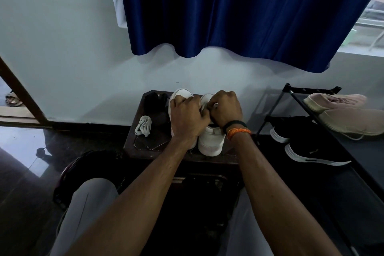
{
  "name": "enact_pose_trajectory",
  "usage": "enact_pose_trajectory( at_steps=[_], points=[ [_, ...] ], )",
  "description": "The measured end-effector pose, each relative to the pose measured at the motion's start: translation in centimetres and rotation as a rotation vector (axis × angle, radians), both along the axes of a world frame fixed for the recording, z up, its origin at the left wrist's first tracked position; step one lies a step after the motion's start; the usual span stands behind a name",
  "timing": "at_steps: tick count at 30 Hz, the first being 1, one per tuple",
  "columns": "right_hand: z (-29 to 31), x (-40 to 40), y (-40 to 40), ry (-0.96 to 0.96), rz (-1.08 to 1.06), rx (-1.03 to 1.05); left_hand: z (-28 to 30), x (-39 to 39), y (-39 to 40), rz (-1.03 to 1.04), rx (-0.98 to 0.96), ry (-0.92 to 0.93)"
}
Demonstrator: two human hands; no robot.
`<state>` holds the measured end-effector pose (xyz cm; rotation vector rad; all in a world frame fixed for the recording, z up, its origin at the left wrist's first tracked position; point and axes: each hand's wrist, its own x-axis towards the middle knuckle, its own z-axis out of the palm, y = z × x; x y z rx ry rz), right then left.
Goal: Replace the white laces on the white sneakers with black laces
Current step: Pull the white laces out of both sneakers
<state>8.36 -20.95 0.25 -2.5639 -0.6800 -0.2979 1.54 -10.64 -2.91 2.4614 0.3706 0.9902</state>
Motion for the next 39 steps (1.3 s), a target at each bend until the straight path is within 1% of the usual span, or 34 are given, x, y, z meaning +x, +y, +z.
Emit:
enact_pose_trajectory(
  at_steps=[3, 7, 11, 13, 15, 17, 19, 21, 23, 26, 30, 35, 39],
  points=[
    [-0.1, -0.3, -0.3, 0.001, -0.071, 0.095, 0.0, 0.1, -0.1, 0.015, -0.013, 0.002],
    [-0.2, -0.6, -0.7, -0.013, -0.319, 0.340, 0.0, 0.1, -0.2, 0.047, -0.018, 0.010],
    [0.2, -0.4, -1.0, 0.074, -0.554, 0.625, 0.0, 0.1, -0.3, 0.065, -0.015, 0.023],
    [0.3, -0.2, -1.4, 0.091, -0.605, 0.681, 0.0, 0.2, -0.3, 0.072, -0.009, 0.033],
    [0.3, -0.2, -1.6, 0.125, -0.591, 0.647, -0.1, 0.2, -0.2, 0.069, -0.012, 0.042],
    [0.2, -0.3, -1.6, 0.158, -0.525, 0.578, -0.1, 0.2, -0.2, 0.064, -0.009, 0.047],
    [0.4, -0.6, -1.5, 0.142, -0.428, 0.535, -0.1, 0.2, -0.2, 0.058, -0.008, 0.043],
    [0.4, -0.7, -1.3, 0.089, -0.285, 0.498, -0.1, 0.2, -0.2, 0.046, -0.019, 0.036],
    [0.0, -0.7, -1.0, 0.065, -0.147, 0.386, 0.0, 0.1, -0.1, 0.038, -0.028, 0.032],
    [-0.6, -0.8, -0.6, 0.052, -0.049, 0.198, 0.0, 0.1, 0.0, 0.016, -0.037, 0.026],
    [-0.2, -0.5, -0.3, 0.017, -0.016, 0.077, -0.1, 0.1, 0.4, -0.003, -0.047, 0.048],
    [-0.2, -0.3, 0.1, -0.018, -0.066, 0.038, 0.1, 0.0, 0.5, -0.023, -0.080, 0.025],
    [-0.4, -0.2, 0.1, -0.020, -0.017, -0.001, 0.6, 0.5, 1.0, -0.030, -0.060, 0.114]
  ],
)
